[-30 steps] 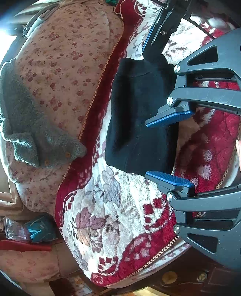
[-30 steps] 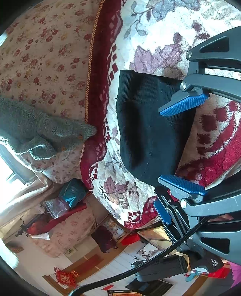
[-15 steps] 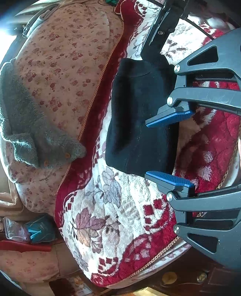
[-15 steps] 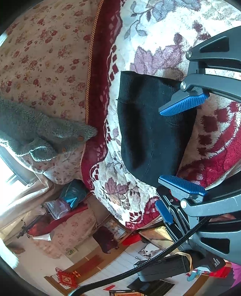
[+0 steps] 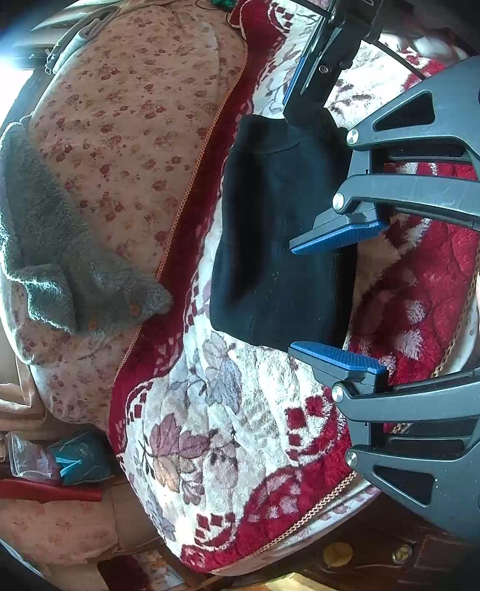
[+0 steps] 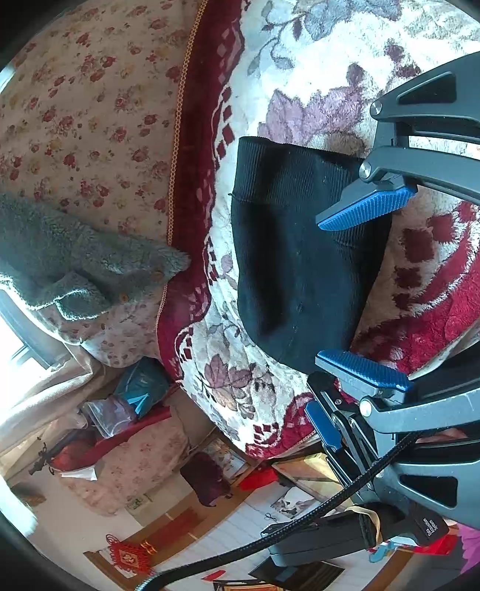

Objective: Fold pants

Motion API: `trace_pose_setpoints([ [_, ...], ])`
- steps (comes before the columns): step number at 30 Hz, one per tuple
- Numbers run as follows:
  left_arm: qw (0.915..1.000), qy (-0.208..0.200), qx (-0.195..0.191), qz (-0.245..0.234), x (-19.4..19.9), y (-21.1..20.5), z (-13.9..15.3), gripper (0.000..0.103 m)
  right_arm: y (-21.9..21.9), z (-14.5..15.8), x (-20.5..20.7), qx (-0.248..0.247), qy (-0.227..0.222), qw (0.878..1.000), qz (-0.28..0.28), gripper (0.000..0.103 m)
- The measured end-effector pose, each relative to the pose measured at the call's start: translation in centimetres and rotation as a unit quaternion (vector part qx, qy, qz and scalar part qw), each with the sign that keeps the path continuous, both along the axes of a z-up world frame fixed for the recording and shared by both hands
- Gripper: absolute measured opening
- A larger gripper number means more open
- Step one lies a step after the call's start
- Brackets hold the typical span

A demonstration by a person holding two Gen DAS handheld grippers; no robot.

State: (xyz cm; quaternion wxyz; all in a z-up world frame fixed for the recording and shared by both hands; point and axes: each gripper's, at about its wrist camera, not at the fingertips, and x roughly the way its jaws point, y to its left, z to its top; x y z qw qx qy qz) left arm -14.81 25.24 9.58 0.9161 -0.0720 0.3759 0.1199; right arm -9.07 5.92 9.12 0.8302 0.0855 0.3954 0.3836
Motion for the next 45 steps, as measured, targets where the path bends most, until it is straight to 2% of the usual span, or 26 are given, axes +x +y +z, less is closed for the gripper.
trace_pose_setpoints([
  [45, 0.9999, 0.009, -0.004, 0.009, 0.25, 0.40, -0.88, 0.048, 0.41, -0.67, 0.11, -0.005, 0.006, 1.000, 0.000, 0.066],
])
